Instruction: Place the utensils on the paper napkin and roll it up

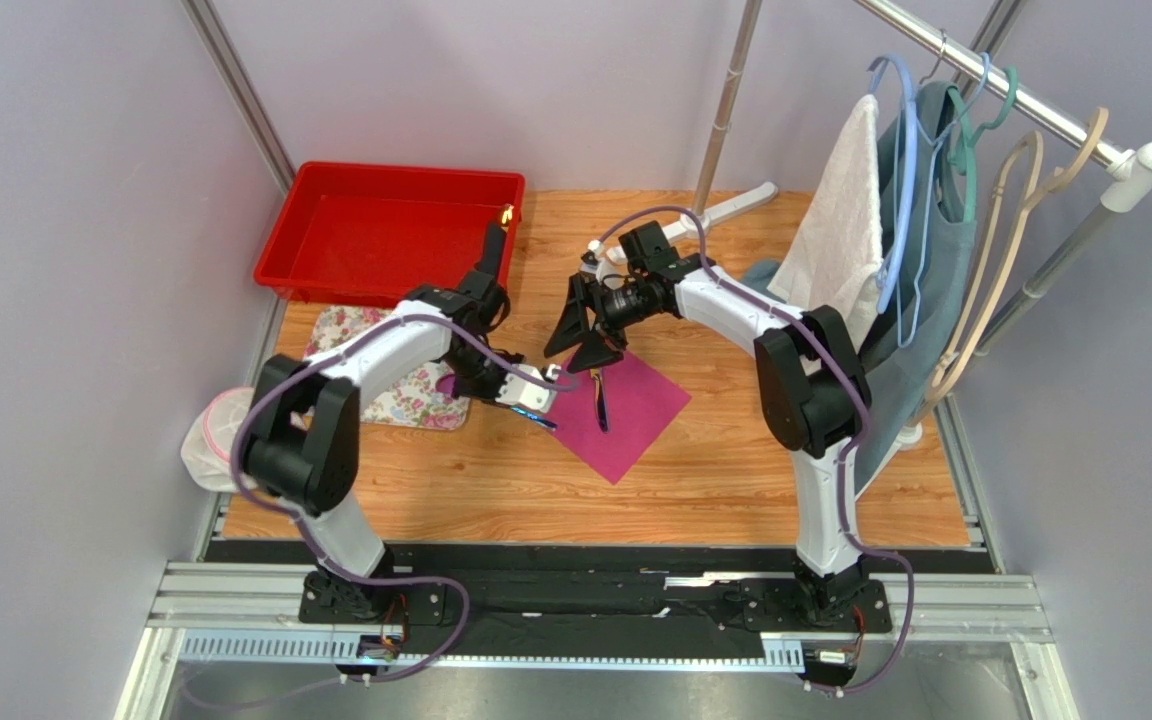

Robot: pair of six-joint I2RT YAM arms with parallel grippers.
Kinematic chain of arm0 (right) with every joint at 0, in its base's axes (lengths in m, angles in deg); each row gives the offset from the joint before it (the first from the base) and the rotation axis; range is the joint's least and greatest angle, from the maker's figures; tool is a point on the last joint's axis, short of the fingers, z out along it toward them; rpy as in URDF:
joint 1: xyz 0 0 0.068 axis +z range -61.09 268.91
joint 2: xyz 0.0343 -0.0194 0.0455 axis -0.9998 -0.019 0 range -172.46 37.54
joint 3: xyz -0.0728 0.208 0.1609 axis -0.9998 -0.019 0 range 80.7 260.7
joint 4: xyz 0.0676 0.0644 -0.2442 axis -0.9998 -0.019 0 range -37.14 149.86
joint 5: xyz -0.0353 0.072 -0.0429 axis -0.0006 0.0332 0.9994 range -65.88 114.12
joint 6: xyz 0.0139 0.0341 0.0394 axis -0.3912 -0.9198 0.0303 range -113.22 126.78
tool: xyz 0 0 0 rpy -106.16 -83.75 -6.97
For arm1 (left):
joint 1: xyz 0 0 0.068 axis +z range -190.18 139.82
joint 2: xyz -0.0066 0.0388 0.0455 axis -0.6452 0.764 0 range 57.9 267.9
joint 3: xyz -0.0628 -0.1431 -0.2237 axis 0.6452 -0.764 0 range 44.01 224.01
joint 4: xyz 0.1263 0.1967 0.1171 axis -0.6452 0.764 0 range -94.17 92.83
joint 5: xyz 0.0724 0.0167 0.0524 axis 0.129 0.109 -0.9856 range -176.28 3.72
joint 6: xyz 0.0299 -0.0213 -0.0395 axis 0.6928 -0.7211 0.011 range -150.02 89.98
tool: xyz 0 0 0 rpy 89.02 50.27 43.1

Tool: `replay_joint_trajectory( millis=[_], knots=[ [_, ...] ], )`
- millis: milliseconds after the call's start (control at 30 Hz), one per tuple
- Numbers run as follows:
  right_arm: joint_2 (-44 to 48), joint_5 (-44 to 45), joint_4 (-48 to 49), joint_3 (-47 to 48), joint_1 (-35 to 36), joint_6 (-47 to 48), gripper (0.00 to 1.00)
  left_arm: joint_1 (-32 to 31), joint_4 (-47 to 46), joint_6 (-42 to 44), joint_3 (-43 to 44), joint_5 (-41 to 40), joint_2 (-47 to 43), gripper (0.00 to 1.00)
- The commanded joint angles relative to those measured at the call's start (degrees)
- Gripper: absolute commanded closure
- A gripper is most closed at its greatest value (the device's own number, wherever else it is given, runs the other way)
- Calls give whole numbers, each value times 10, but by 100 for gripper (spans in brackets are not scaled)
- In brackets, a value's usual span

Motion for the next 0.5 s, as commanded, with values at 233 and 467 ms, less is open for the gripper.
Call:
replay_joint_trajectory(
  millis=[233,467],
  knots=[
    [104,-164,134,-13,-1,-80,34,-2,-151,109,-172,142,-456,100],
    [194,-192,181,-52,35,-98,42,-3,-424,127,-355,238,-629,100]
  ],
)
